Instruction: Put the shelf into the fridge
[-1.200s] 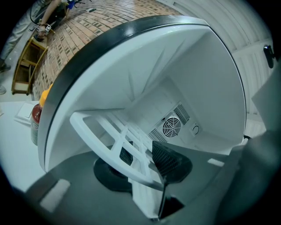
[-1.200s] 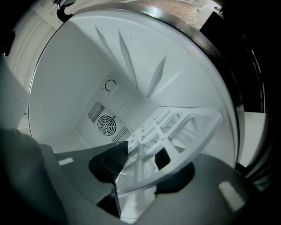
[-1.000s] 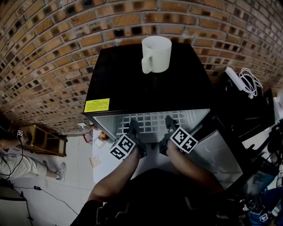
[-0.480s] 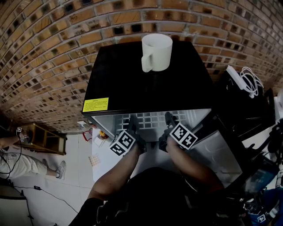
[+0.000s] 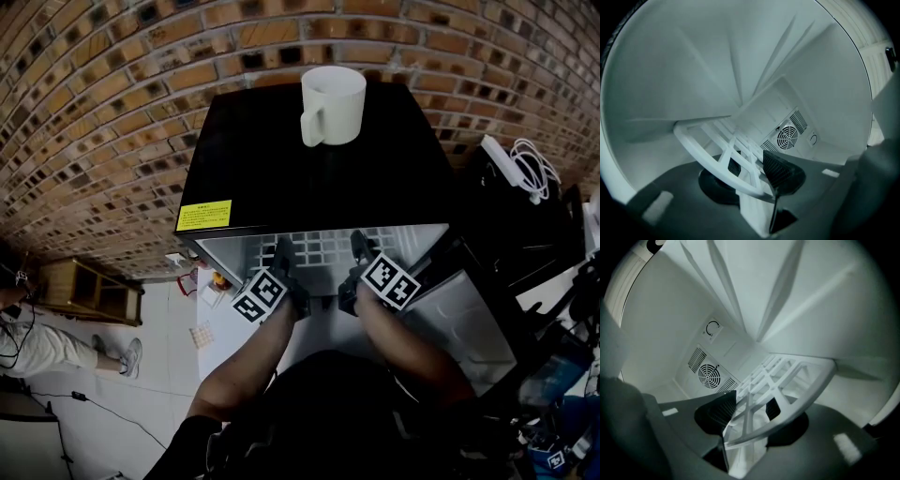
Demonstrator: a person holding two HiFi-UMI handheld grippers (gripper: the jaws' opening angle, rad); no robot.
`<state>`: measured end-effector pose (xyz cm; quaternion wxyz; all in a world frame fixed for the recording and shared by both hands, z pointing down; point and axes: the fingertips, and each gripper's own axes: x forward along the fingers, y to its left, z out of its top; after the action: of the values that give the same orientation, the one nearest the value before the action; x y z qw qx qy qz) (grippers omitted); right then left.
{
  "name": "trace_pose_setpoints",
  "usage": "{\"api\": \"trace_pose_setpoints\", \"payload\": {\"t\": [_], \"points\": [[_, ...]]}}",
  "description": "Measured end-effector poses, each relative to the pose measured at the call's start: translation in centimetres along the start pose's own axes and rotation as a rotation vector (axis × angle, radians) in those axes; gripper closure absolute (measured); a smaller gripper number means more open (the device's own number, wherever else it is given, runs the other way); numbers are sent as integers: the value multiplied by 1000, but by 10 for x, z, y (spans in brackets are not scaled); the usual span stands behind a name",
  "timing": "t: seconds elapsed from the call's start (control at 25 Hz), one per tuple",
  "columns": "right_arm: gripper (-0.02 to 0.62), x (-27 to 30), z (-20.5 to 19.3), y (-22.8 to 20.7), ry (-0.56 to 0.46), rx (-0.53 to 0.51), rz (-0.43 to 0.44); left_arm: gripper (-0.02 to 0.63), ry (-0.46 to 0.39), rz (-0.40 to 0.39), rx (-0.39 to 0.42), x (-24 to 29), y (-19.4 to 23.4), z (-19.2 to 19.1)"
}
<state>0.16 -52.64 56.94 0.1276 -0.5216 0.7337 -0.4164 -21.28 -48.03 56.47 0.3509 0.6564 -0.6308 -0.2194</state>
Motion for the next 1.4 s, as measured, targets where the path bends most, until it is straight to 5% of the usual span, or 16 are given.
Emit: {"api": "trace_pose_setpoints", "payload": {"t": [0.4, 0.76, 1.24, 1.4], "points": [[397, -15, -11, 5, 45, 0, 28, 445, 43, -49, 71, -18, -10, -5], [403, -39, -30, 14, 78, 5, 76, 443, 92, -86, 49, -48, -11, -20], [413, -83, -32, 58, 39, -80, 178, 549, 51, -281, 163, -109, -53, -3], [424, -100, -32, 85, 19, -157, 222, 621, 76, -302, 293, -130, -58, 0]]}}
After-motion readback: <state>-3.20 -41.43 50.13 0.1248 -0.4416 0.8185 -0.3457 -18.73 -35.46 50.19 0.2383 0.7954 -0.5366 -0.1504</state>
